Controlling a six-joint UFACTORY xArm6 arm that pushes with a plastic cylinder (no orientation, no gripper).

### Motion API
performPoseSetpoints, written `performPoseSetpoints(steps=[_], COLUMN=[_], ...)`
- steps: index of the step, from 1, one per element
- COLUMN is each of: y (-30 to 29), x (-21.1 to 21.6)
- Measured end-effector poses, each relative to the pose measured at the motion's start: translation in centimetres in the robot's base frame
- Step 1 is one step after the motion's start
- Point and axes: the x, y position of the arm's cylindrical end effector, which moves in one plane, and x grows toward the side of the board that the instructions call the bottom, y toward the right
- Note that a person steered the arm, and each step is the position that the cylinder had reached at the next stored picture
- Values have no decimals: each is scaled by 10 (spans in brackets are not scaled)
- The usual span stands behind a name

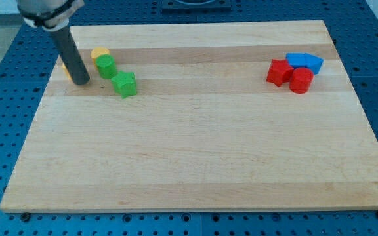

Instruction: Separate the yellow heart and the green circle

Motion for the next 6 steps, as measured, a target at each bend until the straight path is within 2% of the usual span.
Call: performPoseSetpoints(steps=[1, 4, 6], y=[0, 64, 61], x=[-28, -25, -25])
